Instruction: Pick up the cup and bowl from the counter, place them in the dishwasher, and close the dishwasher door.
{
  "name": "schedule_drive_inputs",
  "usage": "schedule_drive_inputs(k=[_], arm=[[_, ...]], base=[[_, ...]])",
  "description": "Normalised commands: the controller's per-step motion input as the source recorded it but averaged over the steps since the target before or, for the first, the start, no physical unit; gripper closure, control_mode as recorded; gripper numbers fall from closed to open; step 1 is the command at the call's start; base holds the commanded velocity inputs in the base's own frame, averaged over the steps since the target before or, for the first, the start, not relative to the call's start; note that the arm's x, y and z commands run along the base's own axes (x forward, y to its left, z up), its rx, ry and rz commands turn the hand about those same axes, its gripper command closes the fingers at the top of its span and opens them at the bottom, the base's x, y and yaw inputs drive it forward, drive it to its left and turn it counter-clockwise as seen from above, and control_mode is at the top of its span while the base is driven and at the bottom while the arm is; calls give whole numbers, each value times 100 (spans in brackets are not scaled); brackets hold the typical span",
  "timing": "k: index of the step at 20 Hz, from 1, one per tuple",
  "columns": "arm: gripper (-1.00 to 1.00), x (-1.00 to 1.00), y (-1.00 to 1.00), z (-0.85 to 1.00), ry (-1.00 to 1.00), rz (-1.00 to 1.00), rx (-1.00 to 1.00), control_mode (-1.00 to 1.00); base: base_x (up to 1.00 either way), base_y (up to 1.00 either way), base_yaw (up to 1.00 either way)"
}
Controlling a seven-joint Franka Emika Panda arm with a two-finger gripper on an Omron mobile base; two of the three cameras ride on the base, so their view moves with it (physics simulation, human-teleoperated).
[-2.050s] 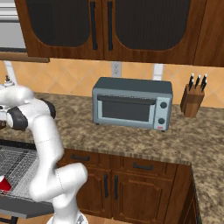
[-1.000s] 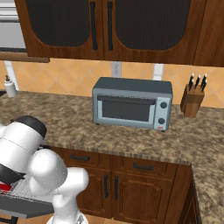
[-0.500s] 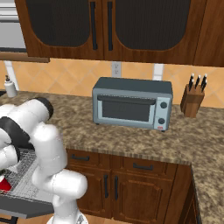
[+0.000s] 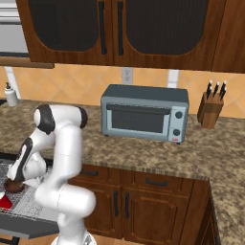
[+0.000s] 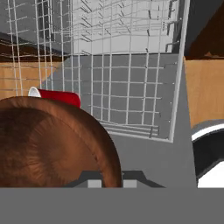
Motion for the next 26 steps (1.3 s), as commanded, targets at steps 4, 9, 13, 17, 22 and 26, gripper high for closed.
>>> schedule_drive_inputs(k=[4,9,13,17,22,26], arm=[[100,-14,67,-10,-1,0,-22,-100],[100,-7,59,-51,-1,-7,-14,-100],[100,24,32,-50,-2,-25,-14,-100],[100,48,1,-43,0,-26,-11,-100],[100,48,1,-57,-8,-25,-8,-100],[100,41,4,-54,-9,-19,-7,-100]], base=[[0,0,0],[0,0,0],[0,0,0],[0,0,0],[0,0,0],[0,0,0]])
